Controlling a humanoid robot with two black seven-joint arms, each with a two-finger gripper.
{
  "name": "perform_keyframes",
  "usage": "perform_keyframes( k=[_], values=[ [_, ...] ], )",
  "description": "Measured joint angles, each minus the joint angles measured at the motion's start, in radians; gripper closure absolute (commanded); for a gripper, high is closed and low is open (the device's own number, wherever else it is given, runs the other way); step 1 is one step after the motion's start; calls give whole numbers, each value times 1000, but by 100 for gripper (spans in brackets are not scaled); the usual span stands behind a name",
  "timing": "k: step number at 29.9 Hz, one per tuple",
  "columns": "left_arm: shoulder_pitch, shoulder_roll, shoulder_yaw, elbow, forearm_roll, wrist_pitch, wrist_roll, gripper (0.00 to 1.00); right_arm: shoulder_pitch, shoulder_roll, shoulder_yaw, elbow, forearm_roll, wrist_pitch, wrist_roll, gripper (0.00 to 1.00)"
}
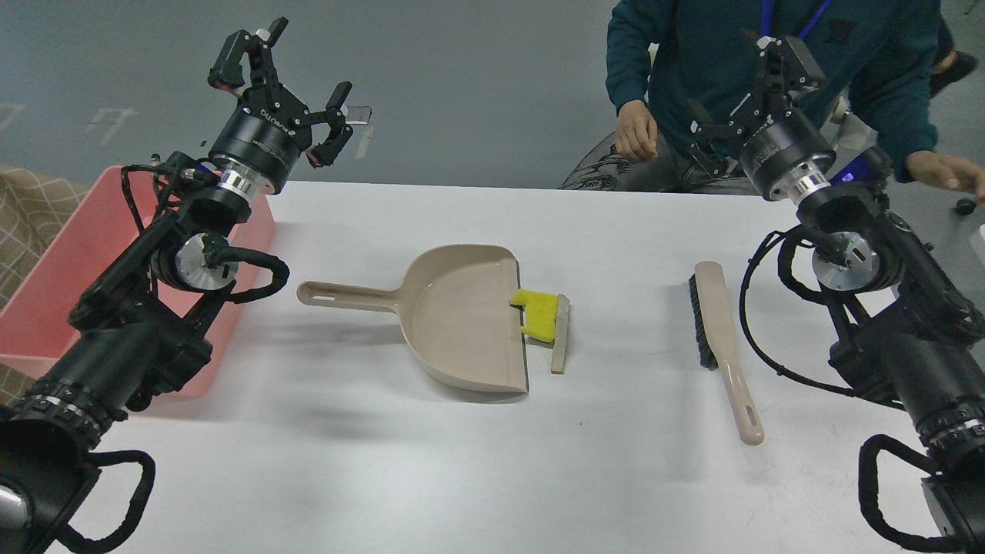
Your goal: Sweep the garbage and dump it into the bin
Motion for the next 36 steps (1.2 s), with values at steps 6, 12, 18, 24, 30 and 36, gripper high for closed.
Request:
perform_keyframes(
  k=[6,12,18,24,30,36],
  values=[
    [30,-7,41,0,8,1,2,1,-20,-12,2,4,0,21,3,0],
    [33,3,99,0,9,3,2,1,-20,-26,9,2,0,11,6,0],
    [20,10,99,1,7,-12,0,1,-21,-28,28,-3,0,6,6,0],
    [4,26,102,2,8,-22,5,1,-22,-26,24,-1,0,6,6,0],
    [-19,20,95,14,-1,-16,-5,1,-32,-57,22,1,0,10,6,0],
    [-26,-11,90,14,3,1,-5,1,-40,-60,26,4,0,2,6,0]
  ],
)
